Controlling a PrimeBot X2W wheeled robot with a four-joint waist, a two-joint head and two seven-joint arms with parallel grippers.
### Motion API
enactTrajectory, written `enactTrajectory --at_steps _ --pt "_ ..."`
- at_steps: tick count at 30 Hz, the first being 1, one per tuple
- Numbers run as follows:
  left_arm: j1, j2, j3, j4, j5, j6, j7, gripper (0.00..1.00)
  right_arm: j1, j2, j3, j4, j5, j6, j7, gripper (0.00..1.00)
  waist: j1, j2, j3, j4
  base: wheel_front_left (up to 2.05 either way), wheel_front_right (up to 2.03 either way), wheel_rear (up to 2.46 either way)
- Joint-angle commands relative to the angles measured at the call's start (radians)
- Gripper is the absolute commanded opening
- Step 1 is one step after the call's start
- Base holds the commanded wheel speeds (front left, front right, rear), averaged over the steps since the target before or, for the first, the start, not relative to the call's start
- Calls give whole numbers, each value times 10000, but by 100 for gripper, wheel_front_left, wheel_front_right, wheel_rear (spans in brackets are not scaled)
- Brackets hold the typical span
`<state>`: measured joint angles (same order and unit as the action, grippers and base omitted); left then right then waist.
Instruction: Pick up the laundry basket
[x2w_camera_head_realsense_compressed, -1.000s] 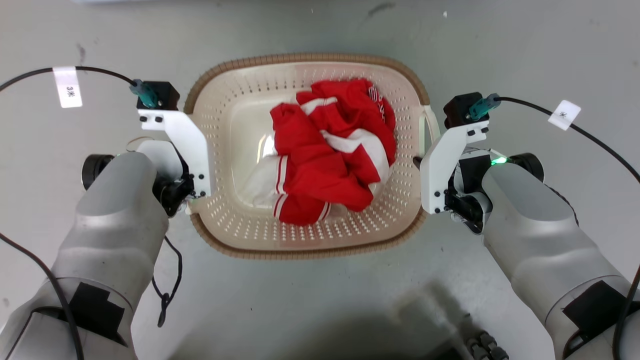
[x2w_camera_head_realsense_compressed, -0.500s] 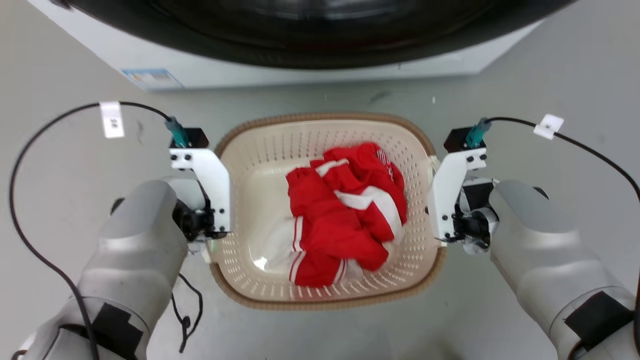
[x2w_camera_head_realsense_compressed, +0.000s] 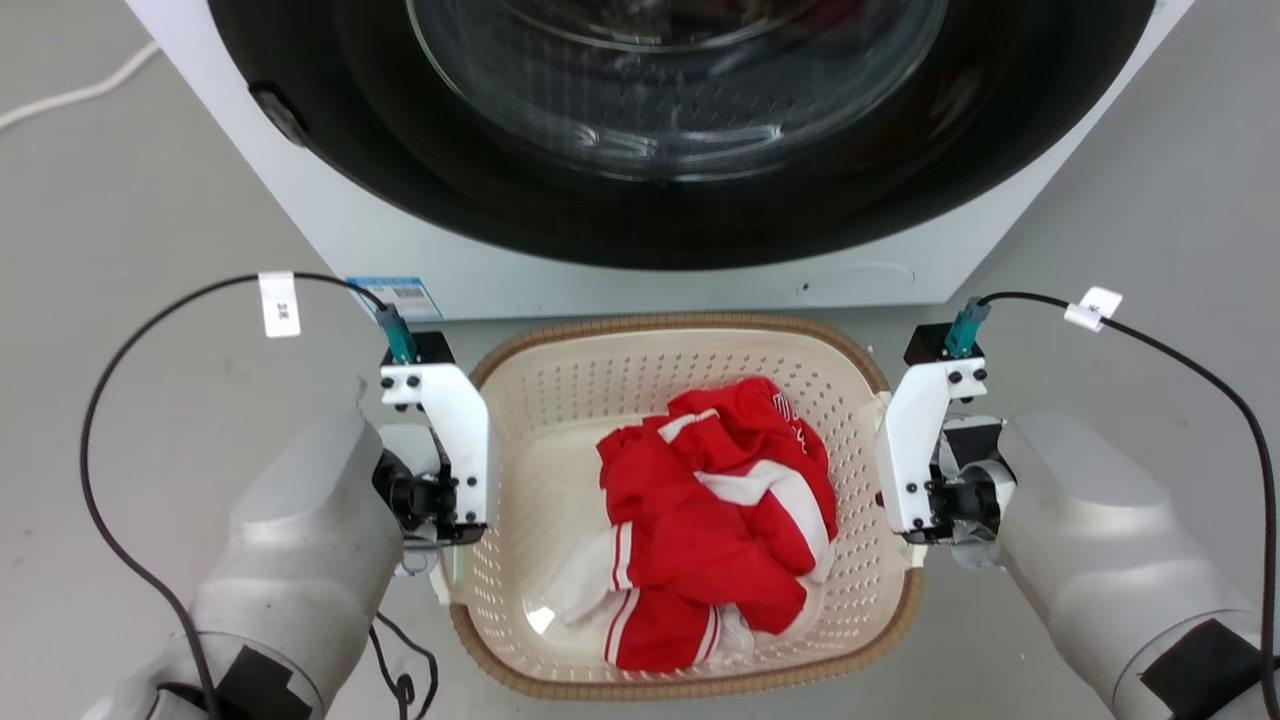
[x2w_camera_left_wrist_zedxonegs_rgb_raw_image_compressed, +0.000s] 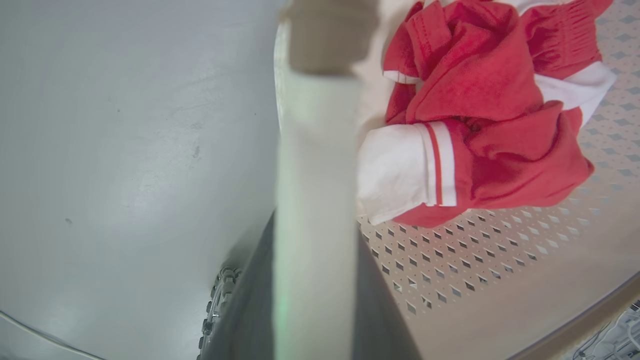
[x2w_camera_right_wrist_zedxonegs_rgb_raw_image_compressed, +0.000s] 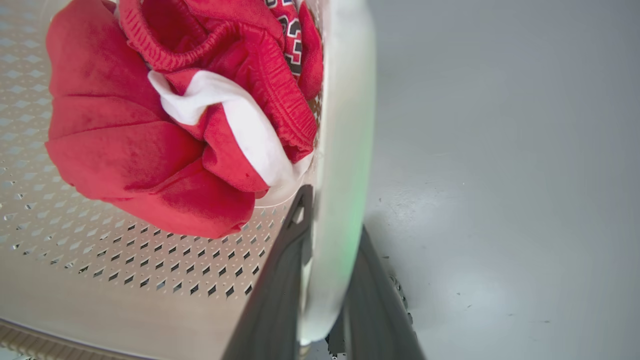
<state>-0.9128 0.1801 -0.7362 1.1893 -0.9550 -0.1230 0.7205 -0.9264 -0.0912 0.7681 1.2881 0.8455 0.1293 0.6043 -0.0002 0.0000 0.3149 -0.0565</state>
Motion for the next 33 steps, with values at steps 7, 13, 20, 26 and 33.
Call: enactTrajectory --at_steps 7,13,20,26,33 --pt "436 -318 -151 107 -387 -135 444 0 399 -45 146 -25 73 14 284 0 2 0 -1277 172 0 0 0" --pt "731 -353 -250 144 -560 -135 543 0 662 -34 180 -19 162 14 598 0 2 0 -1907 169 0 0 0" --pt "1208 -463 -385 184 -781 -135 607 0 1126 16 177 -14 238 14 968 0 2 0 -2747 122 0 0 0" --pt "1498 -528 -466 209 -968 -136 555 0 1429 48 99 -15 240 14 1194 0 2 0 -3139 112 0 0 0" --pt "1714 -558 -529 199 -1125 -136 244 0 1584 127 46 -13 151 15 1498 0 2 0 -3308 81 0 0 0"
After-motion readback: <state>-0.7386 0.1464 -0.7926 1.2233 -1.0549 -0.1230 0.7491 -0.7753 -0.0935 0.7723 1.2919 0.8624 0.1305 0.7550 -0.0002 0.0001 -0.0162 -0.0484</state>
